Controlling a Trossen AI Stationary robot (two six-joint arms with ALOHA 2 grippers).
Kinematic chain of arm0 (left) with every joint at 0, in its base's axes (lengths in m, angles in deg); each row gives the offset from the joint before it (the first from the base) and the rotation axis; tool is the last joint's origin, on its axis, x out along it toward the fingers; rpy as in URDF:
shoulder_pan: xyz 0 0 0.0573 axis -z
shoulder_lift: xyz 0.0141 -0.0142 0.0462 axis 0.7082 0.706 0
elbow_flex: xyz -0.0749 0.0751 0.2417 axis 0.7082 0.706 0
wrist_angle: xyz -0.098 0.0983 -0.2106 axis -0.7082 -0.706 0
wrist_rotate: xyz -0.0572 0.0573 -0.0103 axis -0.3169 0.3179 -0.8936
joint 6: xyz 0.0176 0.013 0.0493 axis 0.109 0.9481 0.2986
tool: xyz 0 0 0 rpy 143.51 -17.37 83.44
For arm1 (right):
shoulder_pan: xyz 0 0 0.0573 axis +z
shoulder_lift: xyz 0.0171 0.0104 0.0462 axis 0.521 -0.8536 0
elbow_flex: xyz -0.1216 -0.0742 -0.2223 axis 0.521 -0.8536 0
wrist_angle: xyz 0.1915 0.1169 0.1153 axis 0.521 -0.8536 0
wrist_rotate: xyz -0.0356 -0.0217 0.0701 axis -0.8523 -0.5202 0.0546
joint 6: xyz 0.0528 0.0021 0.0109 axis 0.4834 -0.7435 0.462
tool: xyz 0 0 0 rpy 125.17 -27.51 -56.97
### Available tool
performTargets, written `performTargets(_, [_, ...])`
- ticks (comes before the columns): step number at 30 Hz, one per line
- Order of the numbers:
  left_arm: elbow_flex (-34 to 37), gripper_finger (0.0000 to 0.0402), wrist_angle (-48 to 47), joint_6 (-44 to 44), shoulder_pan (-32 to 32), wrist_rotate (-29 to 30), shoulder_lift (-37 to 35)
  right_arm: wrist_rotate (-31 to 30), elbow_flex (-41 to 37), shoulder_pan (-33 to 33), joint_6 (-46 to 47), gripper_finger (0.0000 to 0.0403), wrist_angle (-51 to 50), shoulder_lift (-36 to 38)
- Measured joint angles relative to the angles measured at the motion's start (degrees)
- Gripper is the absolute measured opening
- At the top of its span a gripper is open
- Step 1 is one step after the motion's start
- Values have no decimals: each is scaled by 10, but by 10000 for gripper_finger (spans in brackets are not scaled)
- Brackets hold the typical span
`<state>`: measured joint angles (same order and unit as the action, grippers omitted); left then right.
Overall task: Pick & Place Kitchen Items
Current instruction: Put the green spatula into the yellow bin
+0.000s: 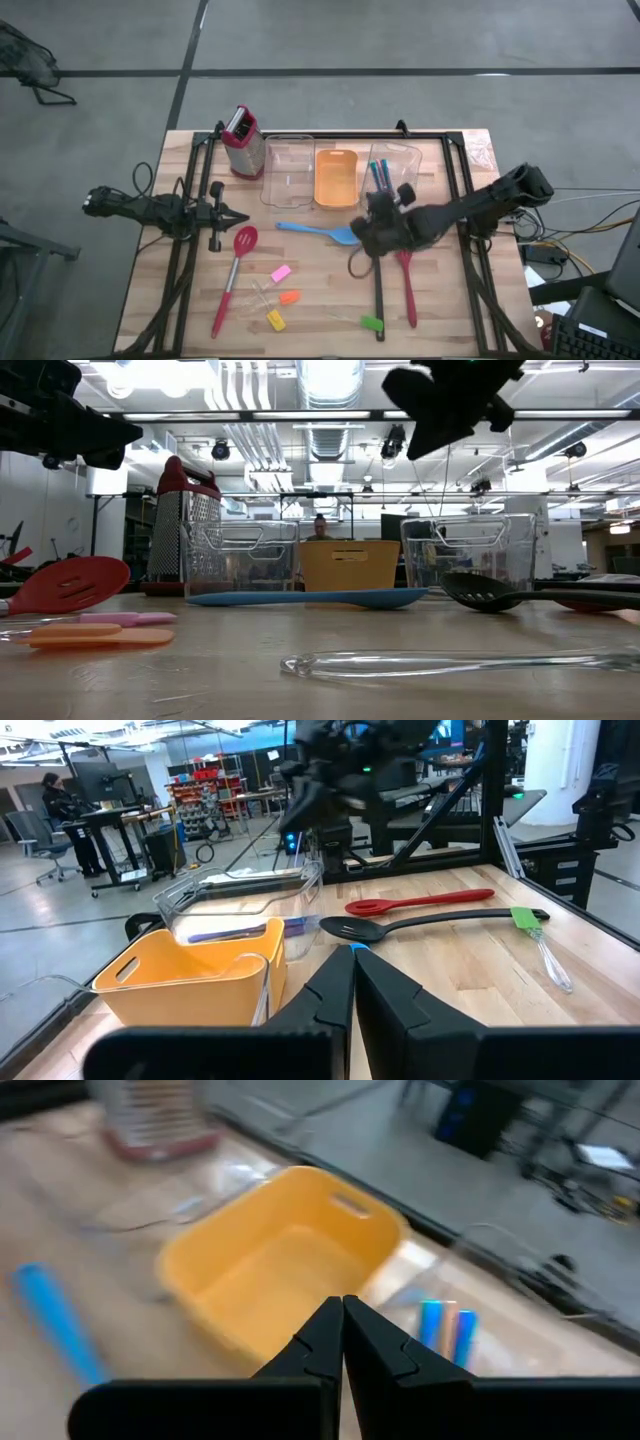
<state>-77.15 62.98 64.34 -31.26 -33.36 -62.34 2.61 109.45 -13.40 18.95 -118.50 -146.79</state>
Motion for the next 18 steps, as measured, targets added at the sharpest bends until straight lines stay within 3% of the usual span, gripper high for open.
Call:
performTargets(8, [0,19,0,0,0,0,0,3,-21,83,-106,8,201,-38])
performTargets(12, [0,19,0,0,0,0,0,46,-20,105,-183,8,311,-76])
performTargets(18, [0,21,0,0,0,0,0,110,22,112,-248,8,349,-137])
